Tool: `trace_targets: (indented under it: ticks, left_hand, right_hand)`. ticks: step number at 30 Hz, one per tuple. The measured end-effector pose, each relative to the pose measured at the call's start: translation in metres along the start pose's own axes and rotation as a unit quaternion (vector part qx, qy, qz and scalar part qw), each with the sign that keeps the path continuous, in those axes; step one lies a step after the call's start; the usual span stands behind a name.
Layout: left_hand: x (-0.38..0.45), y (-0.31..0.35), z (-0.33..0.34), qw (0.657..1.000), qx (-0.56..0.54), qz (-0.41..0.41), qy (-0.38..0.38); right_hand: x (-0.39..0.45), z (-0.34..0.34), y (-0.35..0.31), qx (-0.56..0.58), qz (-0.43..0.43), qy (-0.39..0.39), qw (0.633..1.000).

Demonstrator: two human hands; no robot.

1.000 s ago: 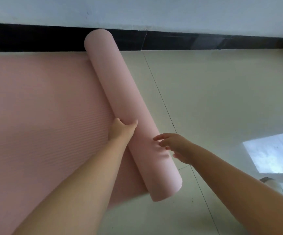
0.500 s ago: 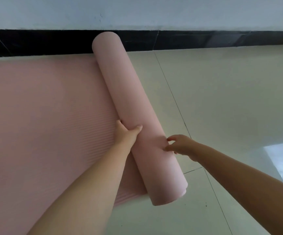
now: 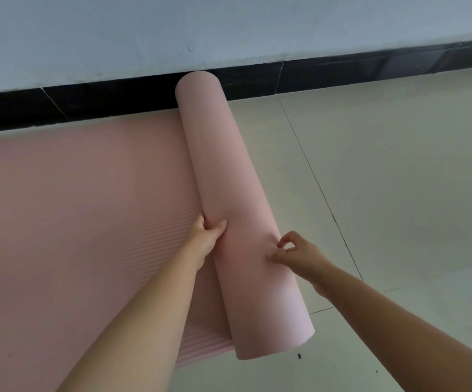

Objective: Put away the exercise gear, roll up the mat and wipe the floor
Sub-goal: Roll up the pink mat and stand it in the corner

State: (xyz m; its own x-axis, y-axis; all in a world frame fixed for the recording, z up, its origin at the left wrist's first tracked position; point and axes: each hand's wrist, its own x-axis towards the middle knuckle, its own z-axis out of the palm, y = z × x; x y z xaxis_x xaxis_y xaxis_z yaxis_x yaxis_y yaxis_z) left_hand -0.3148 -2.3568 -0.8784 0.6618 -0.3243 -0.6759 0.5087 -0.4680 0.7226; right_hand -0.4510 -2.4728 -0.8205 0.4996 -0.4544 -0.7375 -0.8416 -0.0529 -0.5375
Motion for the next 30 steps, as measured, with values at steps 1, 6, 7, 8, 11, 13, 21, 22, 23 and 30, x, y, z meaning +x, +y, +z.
trace_targets:
  ticks: [1, 6, 7, 8, 11, 13, 21, 22, 23, 30]
  left_hand:
    - [-0.002, -0.001, -0.005, 0.998, 0.05, 0.003, 0.033]
    - [-0.026, 0.004, -0.028, 0.92, 0.287, 0.153, 0.218]
    - [-0.034, 0.005, -0.031, 0.914, 0.295, 0.174, 0.218]
    - [-0.041, 0.004, -0.035, 0.911, 0.298, 0.183, 0.218]
    - [-0.059, -0.001, -0.045, 0.917, 0.302, 0.161, 0.205]
    - [-0.068, -0.003, -0.053, 0.922, 0.316, 0.132, 0.179]
    - [-0.087, -0.003, -0.081, 0.904, 0.387, 0.074, 0.167]
    - [-0.088, -0.003, -0.082, 0.91, 0.369, 0.07, 0.174]
    - [-0.089, -0.004, -0.082, 0.917, 0.351, 0.063, 0.179]
    - [-0.096, -0.007, -0.077, 0.846, 0.473, 0.154, 0.192]
  right_hand:
    - [0.001, 0.003, -0.002, -0.017, -0.012, 0.003, 1.0]
    - [0.004, 0.016, -0.011, -0.067, -0.055, 0.031, 0.996]
    - [0.003, 0.019, -0.014, -0.047, -0.053, 0.022, 0.997]
    - [0.002, 0.023, -0.015, -0.023, -0.052, 0.015, 0.998]
    - [-0.001, 0.039, -0.019, 0.033, -0.055, 0.006, 0.998]
    - [-0.003, 0.051, -0.022, 0.044, -0.072, 0.007, 0.996]
    - [-0.008, 0.067, -0.037, 0.134, -0.093, -0.037, 0.986]
    - [-0.008, 0.071, -0.035, 0.144, -0.082, -0.027, 0.986]
    - [-0.007, 0.075, -0.033, 0.153, -0.067, -0.022, 0.986]
    - [-0.006, 0.096, -0.039, 0.04, -0.069, -0.025, 0.997]
